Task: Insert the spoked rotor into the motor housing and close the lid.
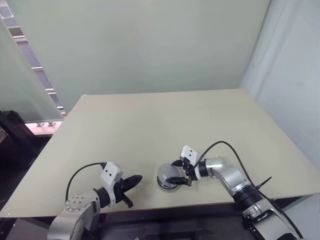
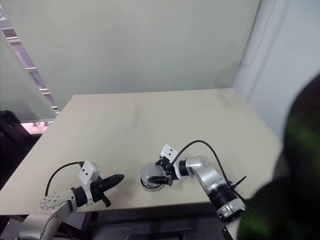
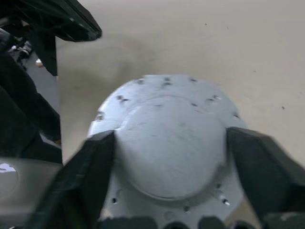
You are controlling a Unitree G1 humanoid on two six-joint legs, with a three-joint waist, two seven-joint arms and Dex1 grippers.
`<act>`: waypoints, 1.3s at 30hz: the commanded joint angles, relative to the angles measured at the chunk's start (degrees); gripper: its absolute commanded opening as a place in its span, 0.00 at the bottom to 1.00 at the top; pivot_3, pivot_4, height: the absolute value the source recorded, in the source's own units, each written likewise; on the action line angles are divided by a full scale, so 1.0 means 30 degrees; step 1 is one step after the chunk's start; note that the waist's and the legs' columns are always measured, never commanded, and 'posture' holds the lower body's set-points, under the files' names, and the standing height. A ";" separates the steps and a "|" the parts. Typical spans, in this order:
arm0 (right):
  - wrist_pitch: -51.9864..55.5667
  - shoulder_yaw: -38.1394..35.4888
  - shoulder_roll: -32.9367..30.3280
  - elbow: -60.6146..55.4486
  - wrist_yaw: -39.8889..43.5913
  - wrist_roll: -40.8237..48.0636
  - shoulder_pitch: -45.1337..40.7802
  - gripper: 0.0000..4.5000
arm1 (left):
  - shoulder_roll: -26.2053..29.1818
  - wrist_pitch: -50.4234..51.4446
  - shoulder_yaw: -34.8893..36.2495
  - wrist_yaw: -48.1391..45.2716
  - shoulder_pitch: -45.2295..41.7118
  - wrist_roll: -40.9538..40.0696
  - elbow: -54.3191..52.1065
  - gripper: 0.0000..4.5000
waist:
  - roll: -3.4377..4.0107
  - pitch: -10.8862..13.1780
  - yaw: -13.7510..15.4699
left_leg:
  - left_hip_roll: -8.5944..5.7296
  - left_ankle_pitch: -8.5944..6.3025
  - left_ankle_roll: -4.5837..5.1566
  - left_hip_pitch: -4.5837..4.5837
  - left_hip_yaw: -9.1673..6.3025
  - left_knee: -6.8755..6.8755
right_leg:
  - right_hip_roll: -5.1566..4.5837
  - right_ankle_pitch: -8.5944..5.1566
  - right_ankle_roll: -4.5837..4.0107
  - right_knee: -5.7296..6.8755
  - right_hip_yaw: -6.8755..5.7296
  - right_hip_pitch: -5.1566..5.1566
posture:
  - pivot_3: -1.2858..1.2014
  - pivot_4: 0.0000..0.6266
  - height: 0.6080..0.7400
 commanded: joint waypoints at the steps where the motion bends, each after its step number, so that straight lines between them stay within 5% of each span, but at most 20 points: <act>1: 0.0604 -0.0028 -0.0013 -0.0708 -0.0259 -0.0374 -0.0662 0.72 | 0.0168 -0.0092 0.0344 -0.0111 -0.0264 -0.0281 -0.0640 0.00 | 0.0001 0.0000 0.0000 | 0.0000 0.0001 0.0000 0.0001 0.0001 0.0001 | 0.0000 0.0000 0.0000 0.0002 0.0001 0.0001 | 0.52 0.00 1.00; 18: 0.6572 0.2861 -0.0436 -0.3779 -0.1910 -0.3166 -0.1220 0.72 | -0.0191 -0.0345 -0.0086 -0.0265 -0.0673 -0.0049 -0.0035 0.00 | 0.0000 -0.0003 0.0012 | -0.0014 0.0000 -0.0002 0.0008 -0.0010 0.0010 | -0.0007 0.0000 0.0000 0.0008 0.0001 0.0017 | 0.52 0.00 1.00; 39: 1.1643 0.2863 0.0464 -0.4978 -0.4135 -0.2596 -0.1627 0.72 | -0.0760 -0.0874 -0.0353 -0.0219 -0.0529 0.0190 0.0381 0.00 | 0.0002 -0.0009 0.0018 | -0.0039 0.0000 -0.0001 0.0010 -0.0026 0.0024 | -0.0021 -0.0001 0.0001 0.0006 0.0002 0.0032 | 0.52 0.00 1.00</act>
